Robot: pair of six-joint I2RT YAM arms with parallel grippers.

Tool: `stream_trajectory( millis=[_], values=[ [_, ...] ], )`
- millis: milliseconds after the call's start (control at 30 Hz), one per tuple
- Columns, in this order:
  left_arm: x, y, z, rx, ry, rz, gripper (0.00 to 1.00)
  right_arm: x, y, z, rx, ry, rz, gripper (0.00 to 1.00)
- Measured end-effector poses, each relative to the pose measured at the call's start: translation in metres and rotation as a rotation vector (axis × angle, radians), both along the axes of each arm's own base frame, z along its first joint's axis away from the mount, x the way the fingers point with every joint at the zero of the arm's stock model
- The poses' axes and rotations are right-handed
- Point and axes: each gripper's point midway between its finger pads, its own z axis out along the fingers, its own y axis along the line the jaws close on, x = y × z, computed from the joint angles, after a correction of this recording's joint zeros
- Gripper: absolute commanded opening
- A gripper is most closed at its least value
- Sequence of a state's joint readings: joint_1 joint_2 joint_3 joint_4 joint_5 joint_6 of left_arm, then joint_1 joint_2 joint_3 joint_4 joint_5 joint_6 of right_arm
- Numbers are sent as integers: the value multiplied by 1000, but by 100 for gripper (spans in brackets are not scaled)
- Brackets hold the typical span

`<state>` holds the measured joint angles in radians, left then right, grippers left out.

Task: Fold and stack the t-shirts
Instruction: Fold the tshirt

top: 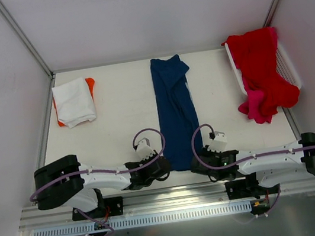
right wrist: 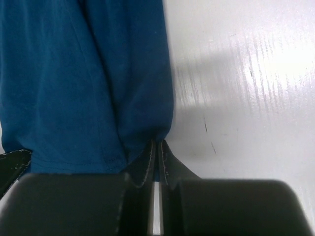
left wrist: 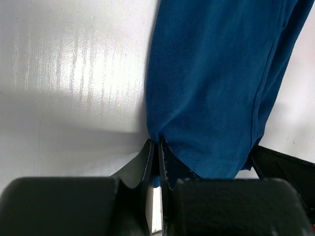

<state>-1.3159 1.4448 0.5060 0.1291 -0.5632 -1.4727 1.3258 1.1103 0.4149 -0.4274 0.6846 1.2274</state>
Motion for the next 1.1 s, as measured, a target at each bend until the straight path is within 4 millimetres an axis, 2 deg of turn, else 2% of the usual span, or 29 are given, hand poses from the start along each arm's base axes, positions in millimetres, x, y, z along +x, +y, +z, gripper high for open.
stream_trajectory(
  millis=[400,500,667,867,1100],
  values=[
    [-1,5,1,45,-1,-19,0,-4,1,2,-12,2,20,0],
    [-3,8,2,74,-2,-36,0,-6,2,12,-19,0,33,0],
    [-3,8,10,105,-15,-67,0,0,14,42,5,-31,45,1],
    [1,-1,37,97,-62,-115,2,8,25,70,3,-84,65,1],
    [15,-4,92,73,-198,-136,9,21,28,84,-54,-111,66,1]
  ],
)
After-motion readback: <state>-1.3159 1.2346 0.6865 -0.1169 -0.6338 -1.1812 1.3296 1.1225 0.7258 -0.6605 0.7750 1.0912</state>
